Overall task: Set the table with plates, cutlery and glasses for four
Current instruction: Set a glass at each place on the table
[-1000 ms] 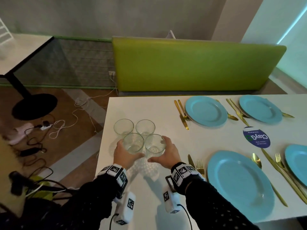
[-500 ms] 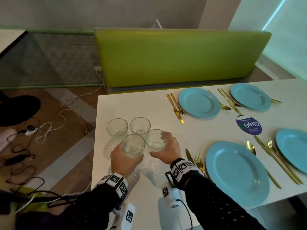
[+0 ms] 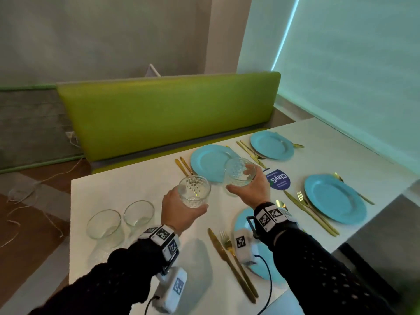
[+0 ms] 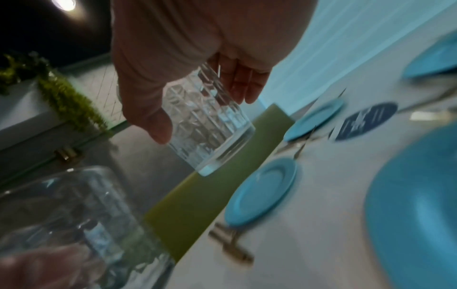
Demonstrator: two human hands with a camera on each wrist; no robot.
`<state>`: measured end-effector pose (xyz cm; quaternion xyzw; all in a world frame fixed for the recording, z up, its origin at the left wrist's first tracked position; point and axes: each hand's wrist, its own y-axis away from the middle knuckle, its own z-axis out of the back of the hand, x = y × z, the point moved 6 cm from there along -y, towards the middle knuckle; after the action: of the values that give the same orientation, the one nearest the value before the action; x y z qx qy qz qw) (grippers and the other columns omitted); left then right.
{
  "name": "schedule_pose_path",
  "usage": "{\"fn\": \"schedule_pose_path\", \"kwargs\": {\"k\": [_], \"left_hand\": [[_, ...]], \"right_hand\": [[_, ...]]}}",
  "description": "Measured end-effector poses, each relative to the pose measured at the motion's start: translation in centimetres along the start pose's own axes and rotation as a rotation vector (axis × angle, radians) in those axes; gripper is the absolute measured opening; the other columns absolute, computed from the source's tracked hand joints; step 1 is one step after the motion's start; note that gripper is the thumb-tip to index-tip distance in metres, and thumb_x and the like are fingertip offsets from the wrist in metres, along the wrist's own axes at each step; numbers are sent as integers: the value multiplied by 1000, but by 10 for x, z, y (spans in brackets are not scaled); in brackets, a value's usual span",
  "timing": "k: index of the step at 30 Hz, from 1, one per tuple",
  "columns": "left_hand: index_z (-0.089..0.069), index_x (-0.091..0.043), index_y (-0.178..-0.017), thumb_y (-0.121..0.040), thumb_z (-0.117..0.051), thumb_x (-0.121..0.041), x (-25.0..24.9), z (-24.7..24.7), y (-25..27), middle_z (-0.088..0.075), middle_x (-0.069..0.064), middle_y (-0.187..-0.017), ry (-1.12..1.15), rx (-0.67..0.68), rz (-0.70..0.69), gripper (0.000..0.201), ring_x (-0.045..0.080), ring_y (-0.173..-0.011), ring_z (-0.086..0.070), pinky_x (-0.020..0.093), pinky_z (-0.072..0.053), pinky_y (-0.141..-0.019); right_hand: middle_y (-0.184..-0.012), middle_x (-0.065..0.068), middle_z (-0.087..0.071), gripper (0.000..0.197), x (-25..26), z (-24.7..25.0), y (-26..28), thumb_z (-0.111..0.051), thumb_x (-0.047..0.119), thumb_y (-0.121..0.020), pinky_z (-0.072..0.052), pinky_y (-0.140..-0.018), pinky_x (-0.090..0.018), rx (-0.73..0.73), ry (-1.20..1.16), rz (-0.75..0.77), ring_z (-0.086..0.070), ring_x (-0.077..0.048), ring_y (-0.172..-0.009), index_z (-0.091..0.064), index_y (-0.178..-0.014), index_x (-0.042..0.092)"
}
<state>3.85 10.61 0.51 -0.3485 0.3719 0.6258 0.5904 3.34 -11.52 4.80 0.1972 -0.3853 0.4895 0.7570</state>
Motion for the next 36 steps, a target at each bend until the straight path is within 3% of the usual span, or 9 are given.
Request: {"fn": "schedule_pose_path", "kwargs": {"k": [2,4,7,13,16,23,27,32,36], "left_hand": [[-55,-10,-124,-56,-88,-28,-27,-19,-15,-63,7,-120,32,19,-40,77,25,-111,-58,28,-46,-91],[-53,-8,-127,-59,-87,-28,-52,-43,-30,-60,9,-124,54,48,-64,78,24,-115,-56,28,-44,-94],[-50,-7,-130,-62,-85,-31,-84,-84,-53,-57,9,-129,42,100,-91,80,24,-120,-53,29,-40,-98],[-50,-8,-130,-62,-84,-33,-130,-177,-96,-58,9,-128,13,177,-102,79,26,-119,-53,29,-42,-95],[-52,-8,-127,-64,-83,-30,-143,-220,-115,-60,8,-127,4,212,-93,74,24,-116,-55,21,-38,-83],[-62,-17,-113,-57,-87,-27,-142,-301,-146,-64,-8,-97,36,259,-90,62,10,-90,-60,19,-45,-75],[-58,-14,-115,-53,-87,-32,-132,-333,-157,-67,0,-110,17,297,-46,71,18,-103,-63,33,-55,-88],[-53,-12,-122,-60,-85,-31,-126,-353,-170,-61,3,-121,-13,313,-35,73,17,-109,-57,22,-45,-86],[-50,-11,-127,-61,-85,-34,-126,-364,-177,-59,4,-127,-35,318,-31,78,18,-115,-55,26,-46,-93]], "right_hand": [[-115,-3,-58,79,-12,30,-19,-85,22,-58,-39,-82,-21,-68,-30,-30,-56,-19,-105,-47,-127,12],[-111,0,-56,78,-29,55,-39,-85,20,-59,-41,-84,-21,-113,-62,-76,-54,-16,-101,-47,-127,14],[-112,-2,-56,79,-64,85,-73,-84,18,-59,-49,-94,-33,-177,-104,-138,-57,-22,-107,-46,-129,16],[-122,-11,-57,78,-144,130,-146,-85,18,-60,-45,-91,-32,-254,-64,-273,-55,-25,-109,-46,-127,12],[-124,-13,-55,79,-186,144,-177,-85,20,-61,-44,-94,-35,-267,-50,-355,-54,-27,-112,-45,-128,10],[-129,-14,-52,78,-258,154,-233,-84,19,-64,-42,-96,-34,-307,-64,-473,-51,-29,-117,-43,-130,8],[-131,-13,-51,79,-280,152,-258,-83,21,-65,-41,-98,-35,-319,-46,-502,-50,-29,-119,-41,-131,10],[-134,-12,-51,81,-300,150,-281,-82,21,-67,-39,-100,-33,-330,-62,-537,-50,-27,-123,-39,-135,10],[-136,-11,-51,82,-311,150,-291,-82,22,-68,-38,-104,-34,-349,-68,-556,-49,-25,-125,-38,-136,10]]}}
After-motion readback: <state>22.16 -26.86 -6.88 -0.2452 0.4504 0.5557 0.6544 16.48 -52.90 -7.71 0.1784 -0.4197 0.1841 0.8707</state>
